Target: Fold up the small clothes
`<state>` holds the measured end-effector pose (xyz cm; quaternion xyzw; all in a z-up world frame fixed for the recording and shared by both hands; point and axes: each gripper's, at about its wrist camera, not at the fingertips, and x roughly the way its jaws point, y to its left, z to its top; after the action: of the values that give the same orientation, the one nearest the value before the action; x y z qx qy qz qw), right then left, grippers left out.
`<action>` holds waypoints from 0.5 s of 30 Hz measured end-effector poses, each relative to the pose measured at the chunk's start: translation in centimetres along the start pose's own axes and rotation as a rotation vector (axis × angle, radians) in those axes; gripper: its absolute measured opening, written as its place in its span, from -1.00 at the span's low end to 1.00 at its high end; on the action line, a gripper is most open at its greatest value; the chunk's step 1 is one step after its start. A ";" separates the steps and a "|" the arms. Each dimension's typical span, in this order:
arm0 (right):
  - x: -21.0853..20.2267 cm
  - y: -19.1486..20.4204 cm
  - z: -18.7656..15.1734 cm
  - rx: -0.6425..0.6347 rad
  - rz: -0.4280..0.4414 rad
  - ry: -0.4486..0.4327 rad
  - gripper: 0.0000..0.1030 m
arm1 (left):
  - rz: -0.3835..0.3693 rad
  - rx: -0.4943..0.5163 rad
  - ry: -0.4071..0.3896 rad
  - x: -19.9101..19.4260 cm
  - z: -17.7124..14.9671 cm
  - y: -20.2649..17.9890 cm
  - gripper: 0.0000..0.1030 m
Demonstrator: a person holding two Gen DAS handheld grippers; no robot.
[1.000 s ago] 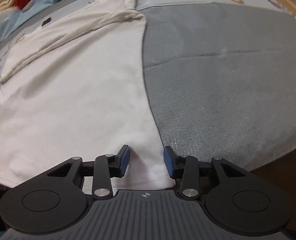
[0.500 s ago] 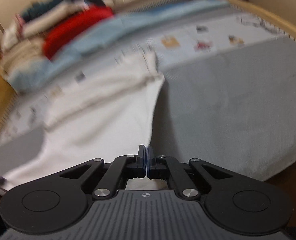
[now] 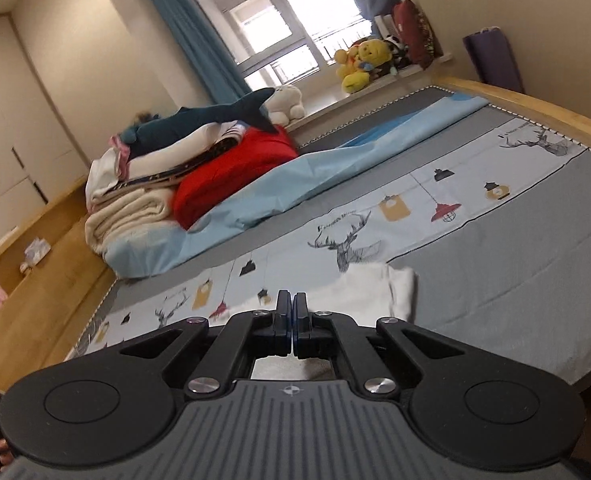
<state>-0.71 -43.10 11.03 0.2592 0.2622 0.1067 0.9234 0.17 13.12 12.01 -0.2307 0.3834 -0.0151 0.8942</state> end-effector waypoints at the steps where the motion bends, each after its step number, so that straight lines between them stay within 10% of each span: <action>1: 1.4 -0.4 0.2 0.000 -0.022 0.007 -1.00 | 0.014 0.000 0.007 1.0 0.6 0.0 -0.91; 15: 22.3 -4.3 2.1 -0.063 -0.296 0.148 -1.00 | 0.206 0.143 0.090 21.5 8.2 2.7 -0.90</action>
<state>19.40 -40.19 0.75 0.1803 0.3613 -0.0034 0.9149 20.61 14.44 1.12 -0.1250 0.4428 0.0390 0.8870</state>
